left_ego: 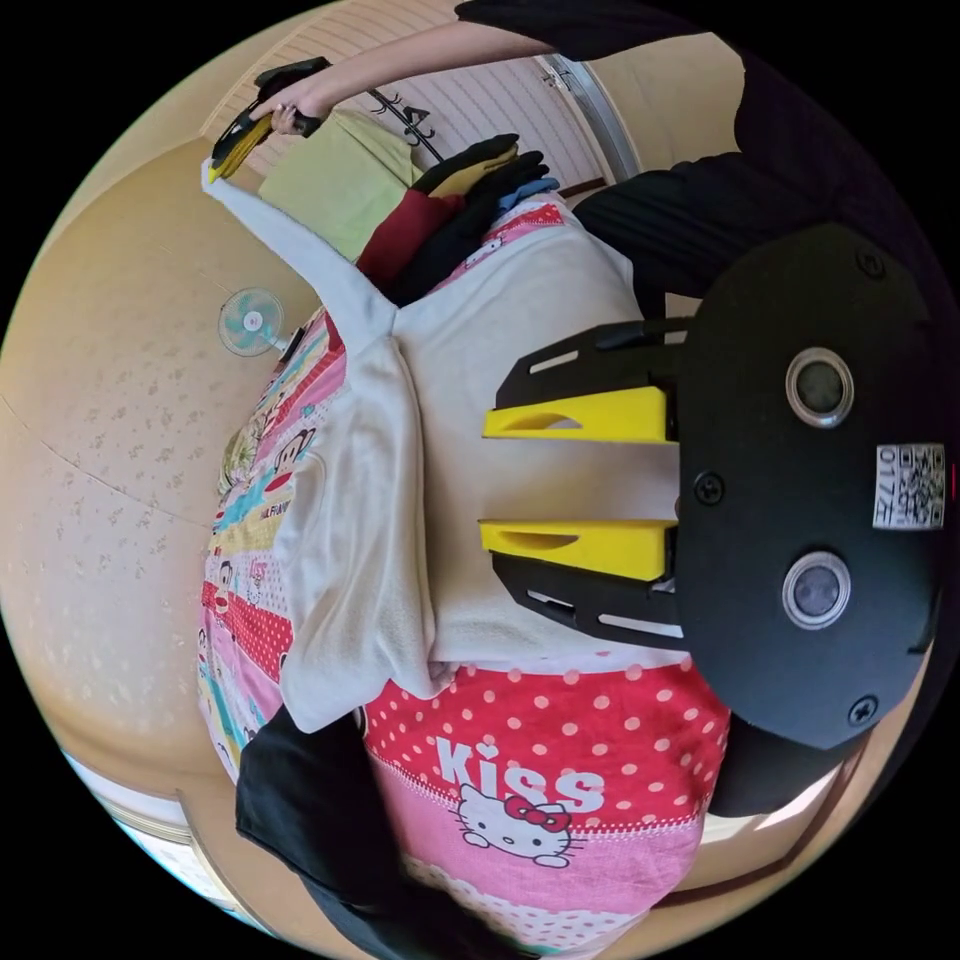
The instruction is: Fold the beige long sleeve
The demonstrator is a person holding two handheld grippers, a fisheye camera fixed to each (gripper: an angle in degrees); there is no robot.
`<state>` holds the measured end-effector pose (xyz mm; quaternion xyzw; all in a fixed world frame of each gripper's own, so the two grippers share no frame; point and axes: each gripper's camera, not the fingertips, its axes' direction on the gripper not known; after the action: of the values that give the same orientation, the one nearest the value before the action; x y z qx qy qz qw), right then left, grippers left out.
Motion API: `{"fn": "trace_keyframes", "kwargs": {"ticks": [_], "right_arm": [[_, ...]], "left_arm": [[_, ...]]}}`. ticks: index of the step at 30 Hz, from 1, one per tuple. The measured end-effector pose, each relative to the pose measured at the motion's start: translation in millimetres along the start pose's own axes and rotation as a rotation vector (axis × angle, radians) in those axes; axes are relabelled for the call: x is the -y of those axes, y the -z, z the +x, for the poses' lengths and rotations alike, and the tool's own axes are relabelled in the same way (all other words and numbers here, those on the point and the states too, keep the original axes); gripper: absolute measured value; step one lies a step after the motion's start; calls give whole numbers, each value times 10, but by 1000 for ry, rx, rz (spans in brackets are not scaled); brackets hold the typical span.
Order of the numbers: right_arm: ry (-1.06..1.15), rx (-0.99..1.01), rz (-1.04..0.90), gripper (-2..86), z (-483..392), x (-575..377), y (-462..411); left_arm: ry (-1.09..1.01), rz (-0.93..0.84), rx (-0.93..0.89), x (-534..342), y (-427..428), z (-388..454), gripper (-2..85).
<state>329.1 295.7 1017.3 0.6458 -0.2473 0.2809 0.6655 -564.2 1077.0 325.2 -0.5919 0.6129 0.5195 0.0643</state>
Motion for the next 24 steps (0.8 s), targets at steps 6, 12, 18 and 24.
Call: {"fn": "trace_keyframes", "kwargs": {"ticks": [6, 12, 18, 24], "right_arm": [[382, 519, -432, 49, -1786, -1504, -1855], [328, 338, -681, 78, -1752, -2576, -2671], [377, -242, -803, 43, -1126, -2886, -2894], [388, -472, -895, 51, -882, -3366, -2796]], "left_arm": [[-2, 10, -25, -68, 65, -114, 113], [11, 13, -62, -113, 142, -239, 112], [43, 0, -93, -75, 162, -379, 104], [57, 4, -117, -133, 271, -462, 102]]}}
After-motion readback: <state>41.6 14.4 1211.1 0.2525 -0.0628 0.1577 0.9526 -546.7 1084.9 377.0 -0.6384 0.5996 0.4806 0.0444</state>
